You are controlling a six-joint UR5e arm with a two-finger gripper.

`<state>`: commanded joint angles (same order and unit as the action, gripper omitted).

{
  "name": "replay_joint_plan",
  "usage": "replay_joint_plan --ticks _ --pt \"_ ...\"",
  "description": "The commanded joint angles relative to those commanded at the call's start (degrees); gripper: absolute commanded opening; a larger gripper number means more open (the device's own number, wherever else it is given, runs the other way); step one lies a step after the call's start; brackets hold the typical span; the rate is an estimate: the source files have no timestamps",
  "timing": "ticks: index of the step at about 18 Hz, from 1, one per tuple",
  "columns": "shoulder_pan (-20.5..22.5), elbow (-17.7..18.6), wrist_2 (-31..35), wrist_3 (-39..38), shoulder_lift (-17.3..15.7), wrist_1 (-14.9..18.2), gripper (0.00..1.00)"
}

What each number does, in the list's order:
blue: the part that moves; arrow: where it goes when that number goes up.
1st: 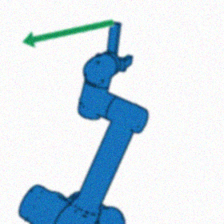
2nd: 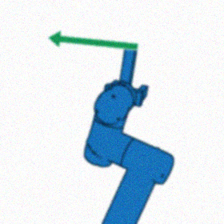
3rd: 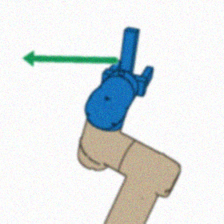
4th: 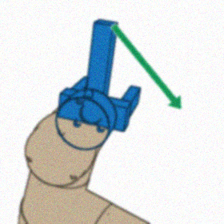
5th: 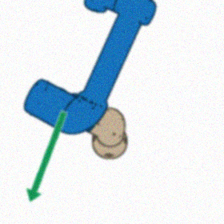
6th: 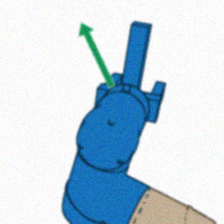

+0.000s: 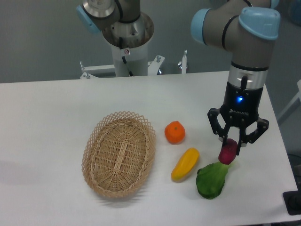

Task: Place the sweet potato in the basket
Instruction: 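Lift the purple sweet potato with the gripper and move toward the basket, then carry the sweet potato over the wicker basket and lower it inside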

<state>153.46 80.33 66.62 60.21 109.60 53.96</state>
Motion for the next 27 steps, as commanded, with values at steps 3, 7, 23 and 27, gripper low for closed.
replay_joint_plan --ticks 3,7,23,27 --pt "-0.09 1.14 0.17 -0.09 -0.7 0.0 0.26" --pt "-0.61 5.87 0.18 -0.09 -4.47 -0.09 0.26" --pt "-26.09 24.69 24.24 -16.09 -8.0 -11.68 0.26" --pt "-28.91 25.23 29.34 -15.29 -4.93 -11.78 0.26"
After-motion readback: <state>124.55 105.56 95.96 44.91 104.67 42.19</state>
